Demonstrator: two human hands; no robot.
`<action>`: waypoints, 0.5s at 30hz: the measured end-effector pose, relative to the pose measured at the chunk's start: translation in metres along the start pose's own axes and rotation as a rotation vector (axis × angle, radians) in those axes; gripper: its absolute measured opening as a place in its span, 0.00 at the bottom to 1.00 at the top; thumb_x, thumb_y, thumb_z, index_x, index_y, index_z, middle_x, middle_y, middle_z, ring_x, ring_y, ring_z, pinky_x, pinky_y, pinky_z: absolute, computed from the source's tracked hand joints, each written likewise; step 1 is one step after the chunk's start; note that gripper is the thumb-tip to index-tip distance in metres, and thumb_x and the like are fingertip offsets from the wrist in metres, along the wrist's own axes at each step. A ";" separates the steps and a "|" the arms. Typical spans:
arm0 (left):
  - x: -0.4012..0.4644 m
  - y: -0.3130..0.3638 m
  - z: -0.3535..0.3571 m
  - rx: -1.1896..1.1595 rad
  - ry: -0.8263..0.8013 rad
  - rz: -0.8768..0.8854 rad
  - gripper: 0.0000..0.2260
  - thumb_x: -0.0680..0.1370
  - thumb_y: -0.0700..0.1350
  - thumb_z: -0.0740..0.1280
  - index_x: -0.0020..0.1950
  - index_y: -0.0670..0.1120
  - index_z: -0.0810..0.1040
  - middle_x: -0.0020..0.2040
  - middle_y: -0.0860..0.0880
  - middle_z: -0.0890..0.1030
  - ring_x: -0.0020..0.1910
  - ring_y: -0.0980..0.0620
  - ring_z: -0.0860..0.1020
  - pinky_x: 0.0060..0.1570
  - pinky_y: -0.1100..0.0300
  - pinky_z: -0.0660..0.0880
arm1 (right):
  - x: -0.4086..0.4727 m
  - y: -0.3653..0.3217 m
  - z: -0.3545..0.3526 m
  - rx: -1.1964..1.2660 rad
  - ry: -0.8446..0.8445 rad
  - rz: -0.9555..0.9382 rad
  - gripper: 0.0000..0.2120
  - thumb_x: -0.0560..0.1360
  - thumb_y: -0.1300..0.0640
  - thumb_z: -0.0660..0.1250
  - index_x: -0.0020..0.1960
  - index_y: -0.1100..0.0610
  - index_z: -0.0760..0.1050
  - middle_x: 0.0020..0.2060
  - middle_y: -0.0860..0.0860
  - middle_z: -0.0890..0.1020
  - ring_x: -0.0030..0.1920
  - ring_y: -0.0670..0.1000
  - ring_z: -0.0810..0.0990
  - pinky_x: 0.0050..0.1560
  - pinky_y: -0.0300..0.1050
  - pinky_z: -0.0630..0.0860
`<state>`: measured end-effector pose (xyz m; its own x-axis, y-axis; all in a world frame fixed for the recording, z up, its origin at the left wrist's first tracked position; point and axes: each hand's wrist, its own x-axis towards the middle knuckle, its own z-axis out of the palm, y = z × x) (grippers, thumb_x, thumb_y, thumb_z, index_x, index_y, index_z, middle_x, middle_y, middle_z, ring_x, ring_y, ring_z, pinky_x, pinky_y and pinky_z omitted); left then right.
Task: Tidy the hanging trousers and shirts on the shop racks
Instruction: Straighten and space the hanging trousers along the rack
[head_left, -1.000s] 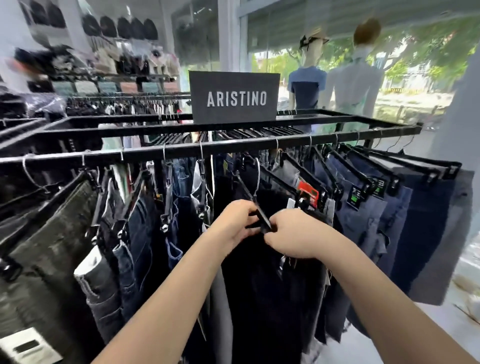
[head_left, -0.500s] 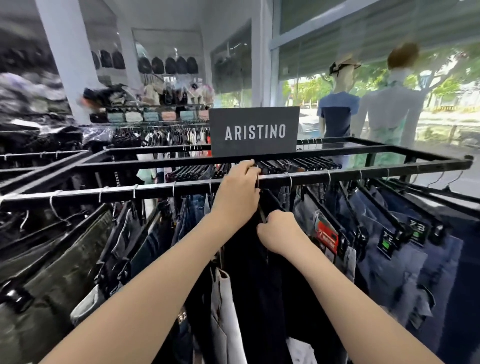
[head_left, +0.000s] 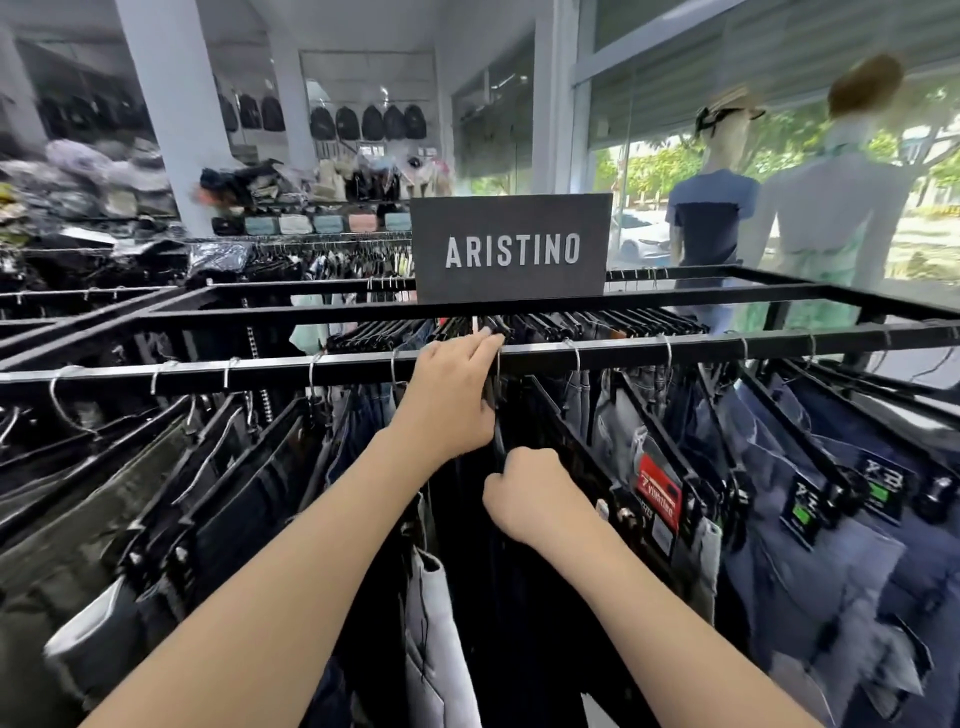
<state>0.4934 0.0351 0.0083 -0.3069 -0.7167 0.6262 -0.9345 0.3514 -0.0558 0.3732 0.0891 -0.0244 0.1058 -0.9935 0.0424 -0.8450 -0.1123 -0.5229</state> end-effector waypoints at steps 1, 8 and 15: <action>-0.001 0.003 -0.001 0.012 0.006 0.002 0.32 0.65 0.45 0.65 0.70 0.43 0.70 0.68 0.45 0.74 0.66 0.46 0.72 0.65 0.50 0.64 | 0.001 0.001 -0.002 -0.021 0.006 -0.018 0.07 0.76 0.56 0.58 0.45 0.60 0.70 0.47 0.57 0.76 0.47 0.60 0.79 0.42 0.46 0.72; 0.001 0.000 -0.012 -0.020 -0.048 -0.062 0.19 0.69 0.48 0.61 0.56 0.40 0.72 0.49 0.45 0.78 0.49 0.43 0.76 0.54 0.54 0.71 | 0.002 0.000 -0.015 -0.049 0.183 -0.198 0.16 0.78 0.47 0.57 0.54 0.59 0.74 0.51 0.59 0.79 0.52 0.62 0.79 0.49 0.50 0.75; -0.038 -0.005 -0.057 -0.378 0.025 -0.253 0.25 0.78 0.41 0.62 0.75 0.45 0.63 0.74 0.49 0.66 0.73 0.54 0.62 0.71 0.67 0.54 | -0.016 -0.017 0.002 0.120 0.349 -0.526 0.09 0.78 0.52 0.62 0.50 0.55 0.78 0.40 0.51 0.74 0.44 0.52 0.76 0.42 0.44 0.70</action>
<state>0.5202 0.0950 0.0293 -0.0688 -0.7953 0.6023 -0.8469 0.3657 0.3861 0.3866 0.1071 -0.0182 0.2965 -0.7562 0.5833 -0.6598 -0.6038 -0.4474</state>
